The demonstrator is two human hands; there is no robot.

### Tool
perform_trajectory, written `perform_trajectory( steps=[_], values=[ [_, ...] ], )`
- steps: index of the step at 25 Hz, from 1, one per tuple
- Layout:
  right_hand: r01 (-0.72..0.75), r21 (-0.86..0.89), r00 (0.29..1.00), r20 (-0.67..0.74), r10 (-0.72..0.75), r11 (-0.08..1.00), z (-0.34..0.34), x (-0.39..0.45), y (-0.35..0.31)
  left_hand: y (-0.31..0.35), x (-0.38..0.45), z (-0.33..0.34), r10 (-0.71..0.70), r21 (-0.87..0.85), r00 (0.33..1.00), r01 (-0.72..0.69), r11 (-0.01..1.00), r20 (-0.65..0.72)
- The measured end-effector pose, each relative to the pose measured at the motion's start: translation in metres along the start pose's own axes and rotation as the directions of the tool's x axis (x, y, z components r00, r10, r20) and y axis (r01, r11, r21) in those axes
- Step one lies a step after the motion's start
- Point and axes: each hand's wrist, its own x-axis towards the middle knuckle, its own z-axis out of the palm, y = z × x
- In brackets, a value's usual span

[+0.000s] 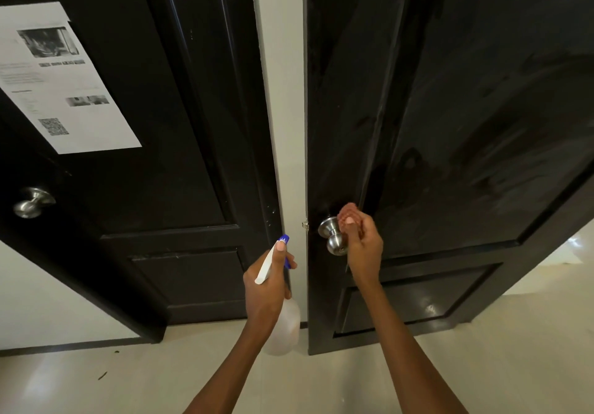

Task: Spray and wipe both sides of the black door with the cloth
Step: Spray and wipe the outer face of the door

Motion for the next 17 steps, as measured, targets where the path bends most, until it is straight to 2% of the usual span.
perform_trajectory(
  steps=[1,2,3,4,5,6,9,12,13,17],
  values=[
    [0.132,-0.234,0.990,0.071,-0.119,0.963,0.003,0.002,-0.001,0.003,-0.001,0.002,0.015,-0.005,1.000,-0.015,1.000,0.010],
    [0.275,-0.439,0.960,0.172,-0.220,0.855,0.007,0.003,-0.003,0.007,-0.002,0.004,0.021,-0.010,1.000,-0.021,1.000,0.012],
    [0.416,-0.597,0.909,0.296,-0.293,0.686,0.013,0.003,-0.007,0.010,-0.003,0.005,0.021,-0.014,1.000,-0.021,1.000,0.014],
    [0.528,-0.683,0.849,0.411,-0.333,0.504,0.018,0.002,-0.012,0.013,-0.003,0.005,0.017,-0.018,1.000,-0.016,1.000,0.013],
    [0.595,-0.707,0.801,0.486,-0.349,0.382,0.020,0.003,-0.014,0.015,-0.003,0.005,0.009,-0.021,1.000,-0.009,1.000,0.013],
    [0.623,-0.696,0.779,0.510,-0.366,0.356,0.018,0.004,-0.021,0.016,-0.003,0.005,0.004,-0.020,1.000,-0.003,1.000,0.016],
    [0.597,-0.600,0.799,0.388,-0.459,0.533,-0.003,0.012,-0.015,0.013,0.000,0.002,0.003,-0.008,1.000,-0.002,1.000,0.026],
    [0.481,-0.512,0.877,0.259,-0.406,0.712,-0.011,0.011,-0.004,0.009,0.005,0.000,-0.012,0.001,1.000,0.012,1.000,0.027],
    [0.470,-0.505,0.882,0.247,-0.400,0.724,-0.008,0.009,-0.004,0.009,0.006,0.000,-0.019,0.000,0.999,0.019,1.000,0.030],
    [0.560,-0.571,0.828,0.350,-0.439,0.601,-0.005,0.005,-0.001,0.008,0.004,-0.001,-0.024,-0.004,0.999,0.024,1.000,0.032]
  ],
)
